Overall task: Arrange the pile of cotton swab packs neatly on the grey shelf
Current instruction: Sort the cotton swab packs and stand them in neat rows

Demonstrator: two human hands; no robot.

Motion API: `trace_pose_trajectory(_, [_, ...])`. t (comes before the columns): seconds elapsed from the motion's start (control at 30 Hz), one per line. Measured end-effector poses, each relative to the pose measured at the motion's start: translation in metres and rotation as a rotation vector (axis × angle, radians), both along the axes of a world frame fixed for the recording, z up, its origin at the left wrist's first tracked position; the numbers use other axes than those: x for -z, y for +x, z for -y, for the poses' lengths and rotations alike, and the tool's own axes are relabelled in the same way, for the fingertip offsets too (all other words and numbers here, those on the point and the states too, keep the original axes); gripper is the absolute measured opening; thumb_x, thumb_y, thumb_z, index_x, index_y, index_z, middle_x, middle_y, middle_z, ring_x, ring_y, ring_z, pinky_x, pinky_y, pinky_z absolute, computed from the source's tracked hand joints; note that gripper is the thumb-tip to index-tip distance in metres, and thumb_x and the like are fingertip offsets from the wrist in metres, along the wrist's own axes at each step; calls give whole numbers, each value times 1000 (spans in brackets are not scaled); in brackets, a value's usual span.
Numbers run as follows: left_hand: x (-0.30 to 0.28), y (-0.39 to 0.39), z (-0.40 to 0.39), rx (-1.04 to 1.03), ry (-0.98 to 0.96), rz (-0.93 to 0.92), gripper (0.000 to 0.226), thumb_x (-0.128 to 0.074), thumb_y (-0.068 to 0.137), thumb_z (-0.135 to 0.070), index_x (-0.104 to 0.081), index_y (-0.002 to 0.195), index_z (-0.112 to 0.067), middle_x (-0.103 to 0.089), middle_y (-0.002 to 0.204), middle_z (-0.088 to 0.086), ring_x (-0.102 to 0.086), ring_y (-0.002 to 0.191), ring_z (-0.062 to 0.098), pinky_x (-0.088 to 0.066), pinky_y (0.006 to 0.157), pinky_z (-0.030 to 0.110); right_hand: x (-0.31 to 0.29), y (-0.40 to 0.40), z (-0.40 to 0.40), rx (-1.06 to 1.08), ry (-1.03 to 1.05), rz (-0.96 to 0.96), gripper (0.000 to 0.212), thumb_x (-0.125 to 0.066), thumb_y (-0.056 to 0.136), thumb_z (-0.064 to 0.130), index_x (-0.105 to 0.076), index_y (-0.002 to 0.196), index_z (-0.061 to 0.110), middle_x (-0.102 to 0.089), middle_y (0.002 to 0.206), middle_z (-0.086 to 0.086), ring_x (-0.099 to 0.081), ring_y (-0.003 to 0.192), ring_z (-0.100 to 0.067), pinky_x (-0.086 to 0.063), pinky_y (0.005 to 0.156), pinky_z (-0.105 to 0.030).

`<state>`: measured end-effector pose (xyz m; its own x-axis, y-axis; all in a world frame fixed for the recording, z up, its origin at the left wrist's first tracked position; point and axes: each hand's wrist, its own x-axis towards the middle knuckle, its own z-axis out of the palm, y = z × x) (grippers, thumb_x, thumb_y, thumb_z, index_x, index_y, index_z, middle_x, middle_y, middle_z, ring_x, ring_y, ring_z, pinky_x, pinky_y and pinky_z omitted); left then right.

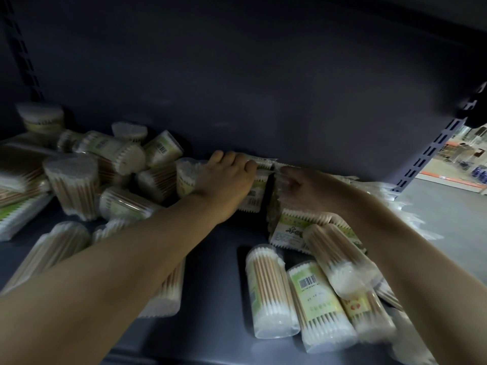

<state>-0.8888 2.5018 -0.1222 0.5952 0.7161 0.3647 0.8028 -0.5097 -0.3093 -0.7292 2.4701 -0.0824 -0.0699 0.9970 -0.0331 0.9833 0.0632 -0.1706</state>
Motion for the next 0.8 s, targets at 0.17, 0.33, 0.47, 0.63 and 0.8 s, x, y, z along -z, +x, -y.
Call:
trace_pose_trajectory(0.17, [4, 6, -6, 18, 72, 77, 58, -71, 66, -9, -48, 119, -4, -52, 115, 12, -52, 104, 26, -38, 92, 34, -1, 1, 1, -23, 14, 51, 24, -47, 92, 15, -52, 113, 3, -49, 99, -6, -47, 91, -20, -36, 79, -29])
trace_pose_trajectory(0.33, [10, 11, -19, 93, 201, 169, 60, -79, 18, -3, -66, 76, -2, -62, 69, 11, -60, 57, 25, -49, 55, 26, -1, -1, 0, 7, 14, 86, 23, -43, 92, 12, -51, 111, 2, -51, 104, -11, -50, 97, -26, -39, 84, -32])
trace_pose_trajectory(0.47, [11, 13, -19, 125, 173, 166, 56, -78, 24, 2, -65, 78, -1, -62, 72, 13, -61, 58, 26, -49, 56, 28, -2, -3, 1, 25, -4, 107, 29, -45, 92, 14, -49, 119, 3, -52, 122, -16, -50, 108, -28, -41, 92, -34])
trace_pose_trajectory(0.63, [10, 15, -18, 154, 152, 152, 53, -78, 21, 2, -64, 72, -2, -61, 68, 13, -59, 54, 26, -48, 51, 27, -4, -6, 4, 26, -1, 108, 29, -46, 91, 17, -50, 116, 2, -52, 123, -16, -50, 109, -28, -38, 89, -32])
trace_pose_trajectory(0.8, [9, 13, -17, 158, 158, 120, 48, -74, 24, 2, -64, 71, -1, -60, 66, 13, -58, 54, 28, -48, 52, 28, -3, -6, 4, 36, -4, 105, 33, -47, 91, 17, -48, 120, 2, -50, 126, -17, -49, 113, -30, -40, 94, -36])
